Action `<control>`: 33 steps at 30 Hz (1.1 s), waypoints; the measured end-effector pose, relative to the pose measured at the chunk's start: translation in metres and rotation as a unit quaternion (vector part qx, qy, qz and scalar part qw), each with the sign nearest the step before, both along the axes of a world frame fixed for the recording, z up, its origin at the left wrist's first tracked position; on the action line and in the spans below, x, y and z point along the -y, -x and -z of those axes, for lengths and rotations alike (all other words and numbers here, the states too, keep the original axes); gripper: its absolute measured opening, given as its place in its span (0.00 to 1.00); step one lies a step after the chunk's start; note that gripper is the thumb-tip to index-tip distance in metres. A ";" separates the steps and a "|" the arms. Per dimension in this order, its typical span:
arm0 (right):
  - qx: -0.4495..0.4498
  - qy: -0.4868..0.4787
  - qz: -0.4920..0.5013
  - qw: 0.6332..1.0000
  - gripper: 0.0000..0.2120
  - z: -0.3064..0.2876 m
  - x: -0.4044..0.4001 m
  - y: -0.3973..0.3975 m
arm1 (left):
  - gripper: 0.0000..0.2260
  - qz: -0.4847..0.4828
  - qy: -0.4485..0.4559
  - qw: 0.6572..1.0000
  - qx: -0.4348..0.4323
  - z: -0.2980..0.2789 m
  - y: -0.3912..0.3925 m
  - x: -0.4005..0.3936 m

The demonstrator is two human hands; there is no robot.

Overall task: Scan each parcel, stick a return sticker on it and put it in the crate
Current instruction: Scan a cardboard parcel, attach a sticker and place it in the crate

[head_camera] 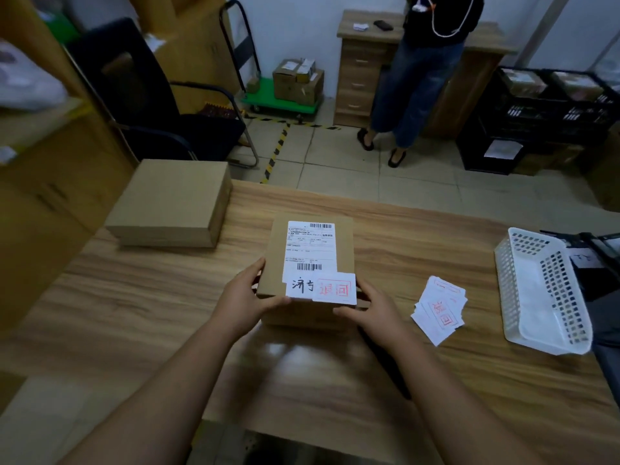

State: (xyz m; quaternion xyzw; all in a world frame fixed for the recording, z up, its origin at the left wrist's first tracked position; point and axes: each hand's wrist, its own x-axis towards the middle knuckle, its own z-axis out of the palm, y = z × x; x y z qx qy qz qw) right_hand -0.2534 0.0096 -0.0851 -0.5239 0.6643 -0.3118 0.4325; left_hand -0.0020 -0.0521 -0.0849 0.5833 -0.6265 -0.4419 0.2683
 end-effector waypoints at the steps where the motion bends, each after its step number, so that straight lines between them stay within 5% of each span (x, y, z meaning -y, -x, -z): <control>1: 0.000 0.016 -0.004 1.000 0.31 -0.005 0.000 -0.001 | 0.41 -0.016 0.014 1.000 -0.009 -0.007 -0.002 -0.006; 9: 0.029 0.175 -0.047 0.983 0.29 -0.094 -0.002 -0.046 | 0.42 -0.087 0.137 0.985 -0.051 -0.107 -0.048 -0.051; 18: 0.051 0.289 -0.078 0.953 0.38 -0.182 -0.040 -0.160 | 0.40 -0.118 0.270 0.950 -0.102 -0.201 -0.153 -0.129; 27: 0.072 0.293 -0.234 0.924 0.39 -0.198 -0.120 -0.386 | 0.43 -0.283 0.254 0.919 -0.102 -0.204 -0.359 -0.281; 33: 0.100 0.274 -0.405 0.867 0.38 -0.192 -0.178 -0.565 | 0.42 -0.462 0.240 0.851 -0.066 -0.188 -0.484 -0.412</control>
